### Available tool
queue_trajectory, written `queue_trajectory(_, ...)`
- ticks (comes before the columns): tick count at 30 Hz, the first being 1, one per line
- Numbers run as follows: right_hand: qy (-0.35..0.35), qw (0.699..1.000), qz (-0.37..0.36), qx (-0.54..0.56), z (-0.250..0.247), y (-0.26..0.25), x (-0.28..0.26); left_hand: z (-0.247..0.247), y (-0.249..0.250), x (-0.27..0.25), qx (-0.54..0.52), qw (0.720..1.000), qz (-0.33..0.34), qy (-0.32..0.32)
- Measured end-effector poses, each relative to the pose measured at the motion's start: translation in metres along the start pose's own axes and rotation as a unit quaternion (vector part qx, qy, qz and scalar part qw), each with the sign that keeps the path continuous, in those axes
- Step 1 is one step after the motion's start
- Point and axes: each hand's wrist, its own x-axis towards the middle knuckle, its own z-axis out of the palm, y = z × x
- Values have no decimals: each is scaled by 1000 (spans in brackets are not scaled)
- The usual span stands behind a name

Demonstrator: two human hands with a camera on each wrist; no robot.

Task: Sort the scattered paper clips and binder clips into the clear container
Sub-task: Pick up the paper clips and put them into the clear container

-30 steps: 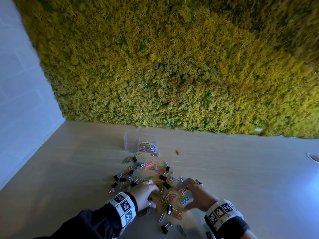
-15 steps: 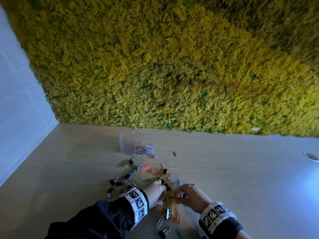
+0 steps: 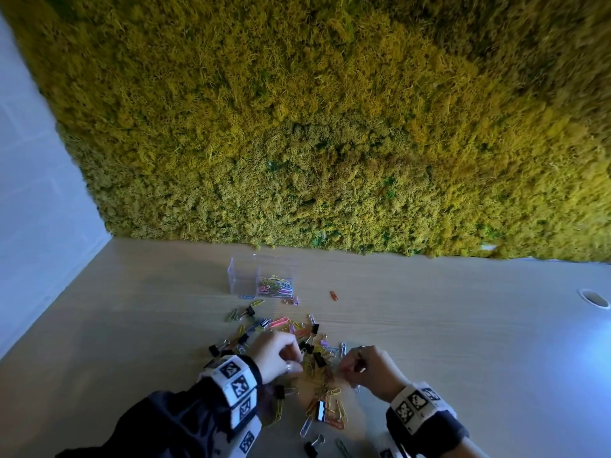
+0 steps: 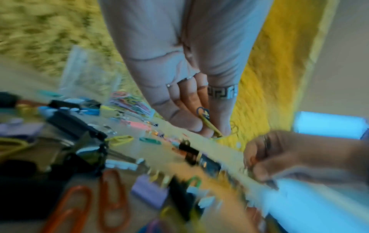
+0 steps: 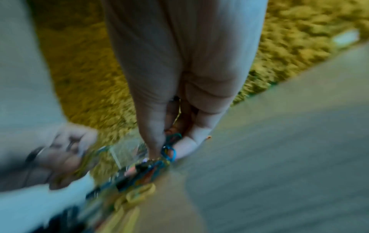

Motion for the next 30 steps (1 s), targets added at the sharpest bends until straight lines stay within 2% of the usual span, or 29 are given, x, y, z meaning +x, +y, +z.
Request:
queue_trajectory(2,27,986,8,166,-2,3,-2,-13,-8,-3,-109,994,-28,-4)
queue_trajectory(3,30,965,8,259,-2,3,-4,-18,-10,-6,-165,986,-37,-4)
queue_trajectory(5,8,903,10,430,0,1,-5,-26,-9,-10,-289,956,-55,-7)
queue_trajectory(7,-18,819,20,574,3,-1,-5,-31,-6,-14,-408,909,-79,-21)
queue_trajectory(9,-30,742,25,669,7,-5,-4,-34,-3,-18,-496,858,-129,-45)
queue_trajectory(11,-41,711,31,701,11,-13,-2,-33,-4,-20,-579,796,-159,-70)
queue_trajectory(13,-50,700,43,711,15,-23,2,-30,-3,-19,-668,721,-162,-92)
queue_trajectory(15,-31,684,74,726,19,-28,8,-28,-2,-15,-722,666,-169,-79)
queue_trajectory(16,-18,680,85,728,22,-29,11,-27,-2,-14,-730,659,-173,-62)
queue_trajectory(17,-10,683,85,725,24,-29,13,-26,-2,-12,-727,662,-175,-46)
queue_trajectory(21,-25,696,41,717,28,-25,18,-27,-2,-8,-697,692,-185,-27)
queue_trajectory(25,-56,690,58,719,20,-20,13,-33,-8,-11,-750,637,-171,-55)
queue_trajectory(27,-77,691,66,715,14,-18,11,-37,-15,-14,-760,624,-168,-72)
queue_trajectory(29,-79,705,92,699,9,-17,9,-42,-22,-15,-774,605,-163,-90)
queue_trajectory(30,-76,720,107,681,7,-16,8,-45,-23,-17,-773,605,-168,-90)
